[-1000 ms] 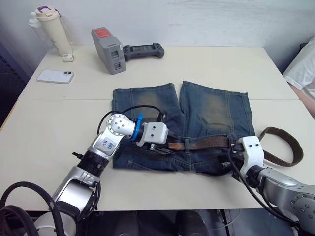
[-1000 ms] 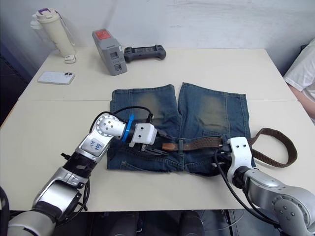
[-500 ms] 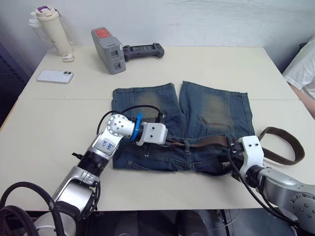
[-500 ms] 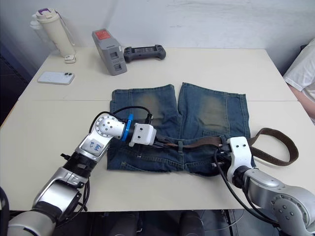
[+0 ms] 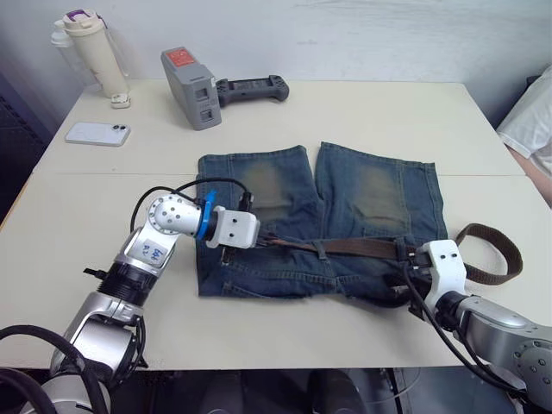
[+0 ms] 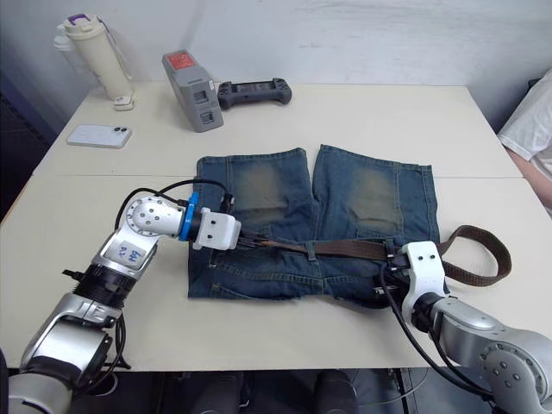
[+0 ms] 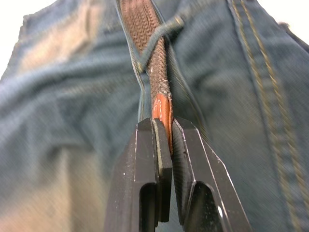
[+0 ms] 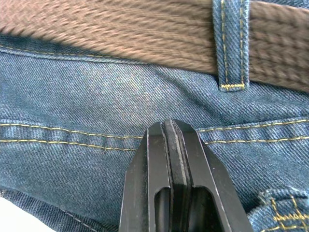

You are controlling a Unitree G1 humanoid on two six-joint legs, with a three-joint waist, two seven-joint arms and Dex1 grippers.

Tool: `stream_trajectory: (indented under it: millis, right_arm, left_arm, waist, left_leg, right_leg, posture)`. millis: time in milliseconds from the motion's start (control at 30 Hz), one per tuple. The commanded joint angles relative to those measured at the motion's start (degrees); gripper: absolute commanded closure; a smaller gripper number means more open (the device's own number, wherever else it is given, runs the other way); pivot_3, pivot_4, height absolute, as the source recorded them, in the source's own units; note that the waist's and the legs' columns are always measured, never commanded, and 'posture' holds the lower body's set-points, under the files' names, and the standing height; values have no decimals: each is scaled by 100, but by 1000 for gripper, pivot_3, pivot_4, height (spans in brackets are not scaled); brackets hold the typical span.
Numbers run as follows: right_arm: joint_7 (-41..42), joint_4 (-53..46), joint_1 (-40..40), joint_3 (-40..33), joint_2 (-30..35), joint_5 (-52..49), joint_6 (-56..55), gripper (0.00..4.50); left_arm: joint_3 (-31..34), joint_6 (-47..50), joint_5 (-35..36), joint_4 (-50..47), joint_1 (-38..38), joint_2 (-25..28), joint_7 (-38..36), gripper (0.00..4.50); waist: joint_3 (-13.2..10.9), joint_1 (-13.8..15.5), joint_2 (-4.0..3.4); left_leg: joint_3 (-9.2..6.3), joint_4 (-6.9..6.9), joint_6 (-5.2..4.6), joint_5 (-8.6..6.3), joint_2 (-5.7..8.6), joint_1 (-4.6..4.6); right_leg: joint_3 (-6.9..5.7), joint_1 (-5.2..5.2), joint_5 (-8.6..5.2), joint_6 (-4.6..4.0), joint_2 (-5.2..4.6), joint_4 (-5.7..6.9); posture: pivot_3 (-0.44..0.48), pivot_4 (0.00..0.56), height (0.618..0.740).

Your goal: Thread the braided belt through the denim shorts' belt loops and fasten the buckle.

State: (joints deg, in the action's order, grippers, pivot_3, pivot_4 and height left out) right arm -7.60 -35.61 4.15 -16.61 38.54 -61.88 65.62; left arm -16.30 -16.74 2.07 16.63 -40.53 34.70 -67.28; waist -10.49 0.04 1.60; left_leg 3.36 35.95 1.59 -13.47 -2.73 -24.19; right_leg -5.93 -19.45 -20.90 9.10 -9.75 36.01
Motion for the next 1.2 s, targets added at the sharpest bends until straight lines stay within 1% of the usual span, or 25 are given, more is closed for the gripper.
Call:
stream_trajectory:
  millis: [33, 233, 467, 567, 633, 667, 700, 767, 800, 833, 900, 967, 1067, 1133, 1167, 1200]
  right_arm:
    - [42, 148, 147, 22, 59, 112, 283, 4500]
    - [147, 207, 2, 107, 9, 230, 335, 4500]
    - [186, 153, -85, 10, -27, 234, 439, 4500]
    - [186, 88, -66, -54, -27, 185, 471, 4500]
    - [191, 47, -60, -92, -30, 139, 486, 4500]
    - [209, 23, -48, -123, -20, 111, 497, 4500]
    - [223, 7, -41, -145, -15, 95, 510, 4500]
    - [290, -51, -36, -215, 38, 9, 538, 4500]
    - [306, -79, -44, -249, 62, -46, 570, 4500]
    - [368, -130, -46, -291, 118, -125, 601, 4500]
    - [495, -260, -73, -415, 240, -417, 675, 4500]
    - [783, -416, -115, -470, 546, -677, 744, 4500]
    - [1162, -606, -173, -539, 969, -1041, 754, 4500]
    - [1438, -788, -294, -562, 1354, -1094, 700, 3857]
    - [1674, -905, -373, -537, 1620, -1042, 661, 3632]
    - [1884, -1010, -445, -503, 1876, -1033, 650, 3219]
  left_arm:
    - [348, 30, 78, 92, 69, 327, -34, 4477]
    - [460, 90, 119, 177, 209, 451, 23, 4477]
    - [394, 431, 412, -181, 419, 266, -134, 4477]
    - [517, 836, 745, -321, 410, 179, -253, 3192]
    - [570, 993, 882, -367, 379, 212, -412, 2433]
    - [628, 1147, 994, -399, 350, 247, -500, 1941]
    - [672, 1267, 1073, -426, 332, 269, -559, 1555]
    - [785, 1542, 1195, -454, 279, 462, -756, 627]
    - [829, 1672, 1242, -475, 267, 560, -835, 264]
    - [893, 1944, 1337, -512, 251, 684, -916, 108]
    - [1091, 2361, 1561, -560, 219, 878, -997, 108]
    - [1254, 2852, 1840, -726, 260, 1091, -1141, 108]
    - [1305, 3390, 2049, -940, 295, 1225, -1275, 108]
    - [1322, 3678, 2146, -1067, 227, 1165, -1193, 0]
    - [1323, 3812, 2194, -1161, 193, 1109, -1126, 0]
    - [1325, 3965, 2260, -1267, 172, 1055, -1068, 0]
  waist:
    - [0, 0, 0]
    - [0, -3, 0]
    - [0, -5, 0]
    - [0, -3, 0]
    - [0, -1, 0]
    - [0, 5, 0]
    - [0, 9, 0]
    - [-1, 11, -1]
    - [-1, 12, -1]
    - [-1, 6, -2]
    - [-4, -2, -5]
    - [-7, -5, -11]
    - [-12, 0, -19]
    - [-15, 6, -23]
    - [-15, 8, -23]
    - [-16, 10, -22]
  left_leg:
    - [0, -1, 0, 0, 0, 0]
    - [0, 1, 0, 0, 0, 0]
    - [1, 1, 1, 0, -5, 0]
    - [1, 0, 1, -1, -4, 0]
    - [1, -1, 2, -1, -5, -1]
    - [1, -1, 2, -1, -5, -2]
    - [1, -1, 2, -1, -5, -2]
    - [1, -1, 3, -1, -5, -2]
    - [1, -1, 3, -2, -5, -3]
    - [1, -2, 3, -2, -5, -2]
    - [1, -5, 3, -2, -5, -3]
    - [2, -9, 3, -2, -5, -3]
    - [2, -10, 3, -2, -5, -4]
    - [3, -8, 3, -2, -4, -4]
    - [4, -4, 3, -3, -4, -5]
    - [4, -3, 3, -3, -4, -5]
  right_leg:
    - [0, 0, 0, 0, 0, 0]
    - [0, 2, 0, 0, 1, 0]
    - [1, 0, 0, -1, 5, 0]
    - [2, 0, 1, -1, 5, 1]
    - [2, -1, 1, -1, 5, -1]
    - [1, -2, 1, -1, 5, -1]
    - [1, -2, 1, -1, 5, -1]
    - [1, -2, 1, -1, 5, -2]
    - [1, -3, 1, -1, 5, -2]
    - [1, -3, 1, -1, 5, -2]
    - [1, -6, 0, -1, 5, -1]
    - [2, -9, 0, -1, 5, -2]
    - [3, -9, 0, -1, 5, -3]
    - [5, -8, 0, -1, 5, -3]
    - [6, -9, 0, -1, 5, -1]
    - [6, -9, 0, -1, 5, -1]
  posture:
    - [0, 150, 740]
    - [0, 150, 740]
    - [0, 150, 740]
    - [0, 150, 740]
    - [0, 150, 740]
    - [0, 150, 740]
    - [0, 150, 740]
    - [0, 150, 740]
    - [0, 150, 740]
    - [0, 150, 740]
    - [0, 150, 740]
    - [0, 150, 740]
    - [0, 150, 740]
    - [0, 150, 740]
    - [0, 150, 740]
    - [0, 150, 740]
